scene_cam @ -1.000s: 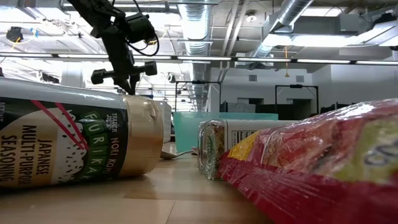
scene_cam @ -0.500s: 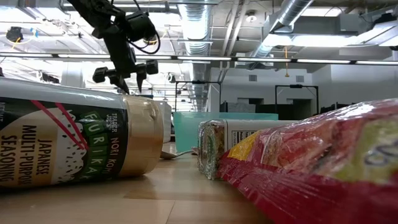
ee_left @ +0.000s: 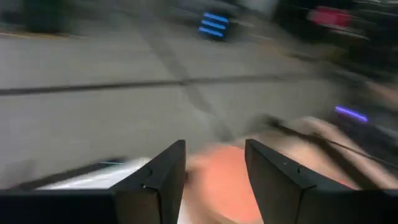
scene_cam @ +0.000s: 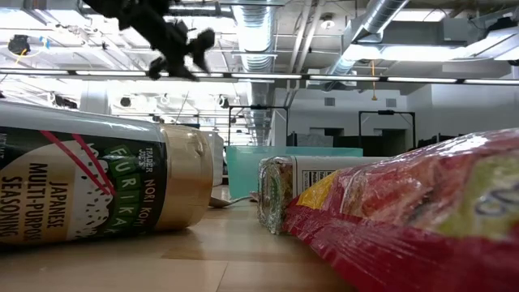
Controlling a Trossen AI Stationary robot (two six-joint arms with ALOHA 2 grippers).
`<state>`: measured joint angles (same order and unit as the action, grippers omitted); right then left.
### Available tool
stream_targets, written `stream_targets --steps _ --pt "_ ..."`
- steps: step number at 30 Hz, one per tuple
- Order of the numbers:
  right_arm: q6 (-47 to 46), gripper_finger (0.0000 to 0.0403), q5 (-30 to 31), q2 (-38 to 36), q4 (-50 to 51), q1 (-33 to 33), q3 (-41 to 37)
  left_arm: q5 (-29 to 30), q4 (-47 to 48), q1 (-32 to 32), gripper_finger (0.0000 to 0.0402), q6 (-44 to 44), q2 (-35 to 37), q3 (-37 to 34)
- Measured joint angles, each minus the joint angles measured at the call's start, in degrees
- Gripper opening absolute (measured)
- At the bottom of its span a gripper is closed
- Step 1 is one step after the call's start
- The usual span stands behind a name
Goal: Pick & Place Food Item
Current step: Put the gold seasoning into the blue bin
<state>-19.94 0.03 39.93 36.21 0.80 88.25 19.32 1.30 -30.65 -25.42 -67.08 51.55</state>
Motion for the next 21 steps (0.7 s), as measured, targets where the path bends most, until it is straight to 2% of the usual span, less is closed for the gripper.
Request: stream_targets --steps 2,4,7,14,21 --pt "0.02 0.0255 0.20 -0.40 0.03 0.01 0.00 -12.36 -0.24 0.19 0.0156 1.01 2.94 0.00" --pt "0.02 0.0255 0.53 -0.71 0.02 0.02 0.00 -22.25 -0.29 0.71 0.0154 1.00 5.69 0.00" --pt "0.02 0.0255 1.82 -1.15 0.01 0.02 0.00 -30.09 -0.19 2.37 0.0150 1.08 9.61 0.00" --pt "0.02 0.0255 1.95 -1.64 0.00 0.02 0.02 -30.90 -0.18 4.70 0.0152 1.52 15.69 0.00" --pt "-0.04 0.0255 1.97 -1.58 0.02 0.02 0.02 -30.93 -0.02 4.91 0.0150 1.57 17.61 0.00"
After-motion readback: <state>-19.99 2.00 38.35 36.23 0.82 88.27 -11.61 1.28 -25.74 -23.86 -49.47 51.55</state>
